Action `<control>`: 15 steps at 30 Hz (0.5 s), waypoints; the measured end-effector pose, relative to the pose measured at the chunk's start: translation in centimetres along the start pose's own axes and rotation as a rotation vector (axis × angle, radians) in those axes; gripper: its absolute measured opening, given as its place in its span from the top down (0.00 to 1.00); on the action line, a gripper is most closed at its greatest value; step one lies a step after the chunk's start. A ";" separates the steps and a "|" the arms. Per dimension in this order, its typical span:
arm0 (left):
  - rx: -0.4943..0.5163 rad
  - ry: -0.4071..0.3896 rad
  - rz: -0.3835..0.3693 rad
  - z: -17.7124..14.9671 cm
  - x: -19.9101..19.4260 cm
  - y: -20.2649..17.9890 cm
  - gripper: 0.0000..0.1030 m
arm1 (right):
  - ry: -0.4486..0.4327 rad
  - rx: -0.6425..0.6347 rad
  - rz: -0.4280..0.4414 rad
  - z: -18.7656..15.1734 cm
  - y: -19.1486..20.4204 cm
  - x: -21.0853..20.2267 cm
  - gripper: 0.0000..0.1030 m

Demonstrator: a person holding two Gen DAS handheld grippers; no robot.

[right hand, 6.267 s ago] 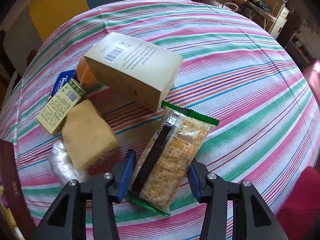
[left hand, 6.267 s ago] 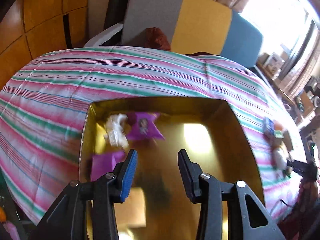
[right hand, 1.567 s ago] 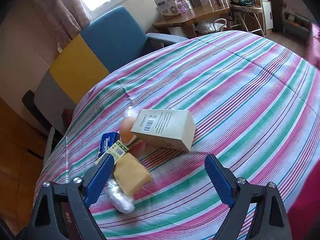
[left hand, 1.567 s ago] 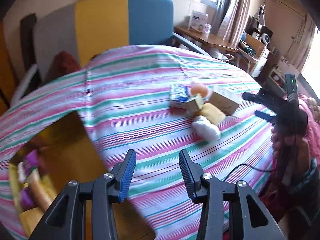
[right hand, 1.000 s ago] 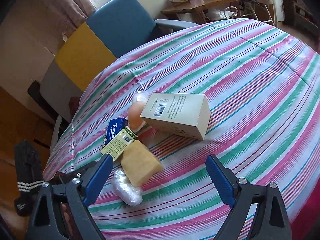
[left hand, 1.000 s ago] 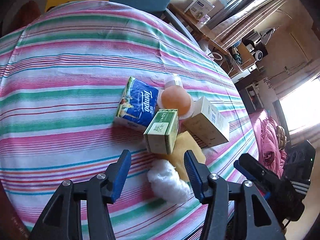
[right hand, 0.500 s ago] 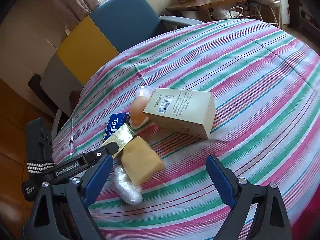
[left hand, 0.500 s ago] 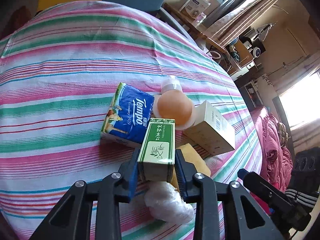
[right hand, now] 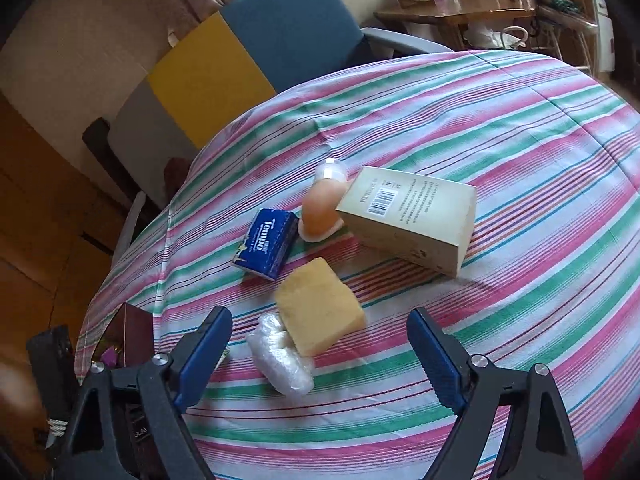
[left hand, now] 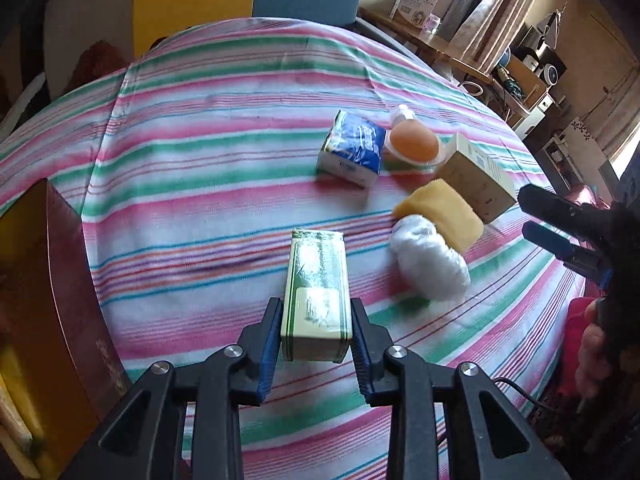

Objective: Organize objects
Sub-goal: 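Lift the green tea box with the left tool while the right tool grasps the plastic-wrapped bundle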

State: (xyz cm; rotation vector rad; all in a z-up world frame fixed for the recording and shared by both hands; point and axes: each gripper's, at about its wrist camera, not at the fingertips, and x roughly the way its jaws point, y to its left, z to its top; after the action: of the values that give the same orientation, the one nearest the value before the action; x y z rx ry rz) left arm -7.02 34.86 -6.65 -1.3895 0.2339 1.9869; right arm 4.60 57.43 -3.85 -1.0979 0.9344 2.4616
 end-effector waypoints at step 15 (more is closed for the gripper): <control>0.076 0.010 0.059 -0.5 1.2 -1.1 0.68 | 0.037 -0.136 -0.006 -0.7 2.2 1.1 0.36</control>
State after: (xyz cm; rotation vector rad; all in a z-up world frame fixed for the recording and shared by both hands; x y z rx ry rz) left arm -6.21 35.96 -7.61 -1.3592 0.3550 1.9983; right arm 3.14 55.31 -4.06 -1.1914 0.7817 2.5401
